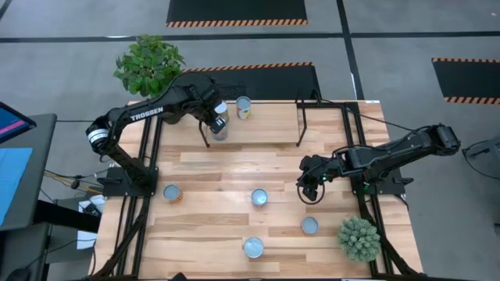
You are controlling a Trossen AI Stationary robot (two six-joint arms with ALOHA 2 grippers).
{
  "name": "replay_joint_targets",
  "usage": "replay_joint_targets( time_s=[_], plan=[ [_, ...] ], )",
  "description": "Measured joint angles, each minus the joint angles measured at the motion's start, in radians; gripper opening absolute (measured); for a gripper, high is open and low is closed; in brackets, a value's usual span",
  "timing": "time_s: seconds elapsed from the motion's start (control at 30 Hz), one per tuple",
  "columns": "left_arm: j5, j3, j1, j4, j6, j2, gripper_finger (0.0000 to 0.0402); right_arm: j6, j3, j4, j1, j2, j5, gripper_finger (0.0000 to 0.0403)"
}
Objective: Pick and place cans onto a shelf
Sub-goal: Put the canned tomatoes can on the shelf, then adjust the canned pears on the shelf
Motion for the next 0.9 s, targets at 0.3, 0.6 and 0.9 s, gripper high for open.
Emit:
replay_joint_targets(
  time_s=[0.3, 0.6, 0.9],
  plan=[
    [0.166, 0.092, -0.033, -0.006, -0.066, -0.003, 0.0063, 0.000, 0.000, 0.000, 0.000, 0.000, 0.000, 0.0118],
    [0.419, 0.186, -0.244, -0.333, -0.107, -0.005, 0.0064, 0.000, 0.000, 0.000, 0.000, 0.000, 0.000, 0.0118],
    [-0.103, 0.185, -0.455, -0.312, -0.117, -0.001, 0.0064, -0.018, 0.000, 0.002, -0.008, 0.000, 0.003, 0.0118]
  ],
)
